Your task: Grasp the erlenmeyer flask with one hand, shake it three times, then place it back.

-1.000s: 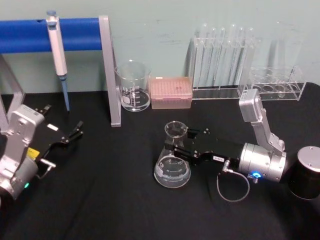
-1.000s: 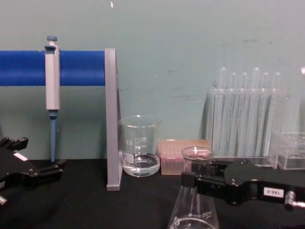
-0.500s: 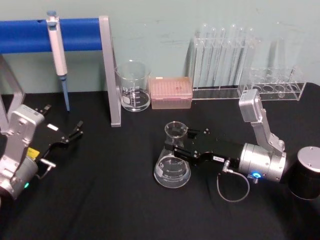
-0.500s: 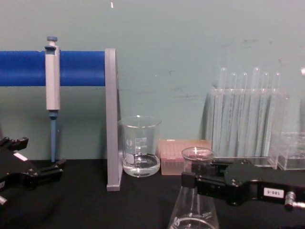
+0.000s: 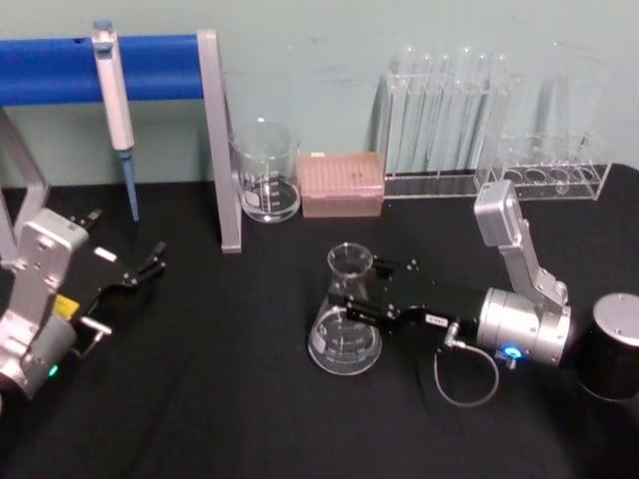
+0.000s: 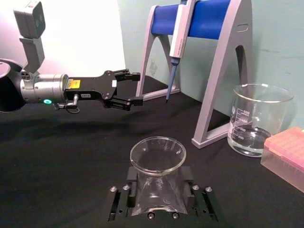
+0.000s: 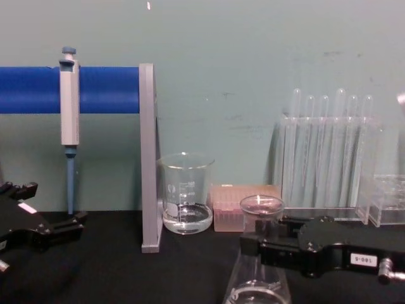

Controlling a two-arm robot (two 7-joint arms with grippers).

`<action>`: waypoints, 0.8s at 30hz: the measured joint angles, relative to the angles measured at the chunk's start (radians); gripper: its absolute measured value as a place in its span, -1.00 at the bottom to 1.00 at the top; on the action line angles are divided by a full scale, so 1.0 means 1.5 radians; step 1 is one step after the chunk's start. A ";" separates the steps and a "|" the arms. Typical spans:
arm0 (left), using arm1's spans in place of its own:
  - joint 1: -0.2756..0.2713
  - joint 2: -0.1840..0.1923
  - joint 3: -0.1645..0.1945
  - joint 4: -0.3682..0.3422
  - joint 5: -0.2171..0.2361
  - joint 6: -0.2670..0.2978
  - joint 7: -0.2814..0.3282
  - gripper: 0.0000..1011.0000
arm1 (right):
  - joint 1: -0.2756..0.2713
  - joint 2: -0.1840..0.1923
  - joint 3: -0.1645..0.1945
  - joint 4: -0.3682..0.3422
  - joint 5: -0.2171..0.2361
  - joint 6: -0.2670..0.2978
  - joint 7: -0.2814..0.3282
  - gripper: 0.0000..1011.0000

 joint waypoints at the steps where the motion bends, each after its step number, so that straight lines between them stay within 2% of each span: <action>1: 0.000 0.000 0.000 0.000 0.000 0.000 0.000 0.98 | 0.000 0.000 0.000 0.000 0.000 0.000 0.000 0.13; 4: 0.000 0.000 0.000 0.000 0.000 0.000 0.000 0.98 | 0.000 0.000 0.000 0.000 0.000 0.000 0.000 0.24; 8: 0.000 0.000 0.000 0.000 0.000 0.000 0.000 0.98 | 0.000 0.000 0.000 0.000 0.000 0.000 0.000 0.56; 10: 0.000 0.000 0.000 0.000 0.000 0.000 0.000 0.98 | 0.000 0.000 0.000 0.000 0.001 -0.001 0.000 0.63; 14: 0.000 0.000 0.000 0.000 0.000 0.000 0.000 0.98 | 0.000 0.000 0.000 0.000 0.001 -0.001 0.000 0.90; 17: 0.000 0.000 0.000 0.000 0.000 0.000 0.000 0.98 | 0.001 0.000 0.000 0.000 0.002 -0.001 0.000 0.98; 24: 0.000 0.000 0.000 0.000 0.000 0.000 0.000 0.98 | 0.001 0.000 0.000 -0.001 0.002 -0.002 0.000 0.98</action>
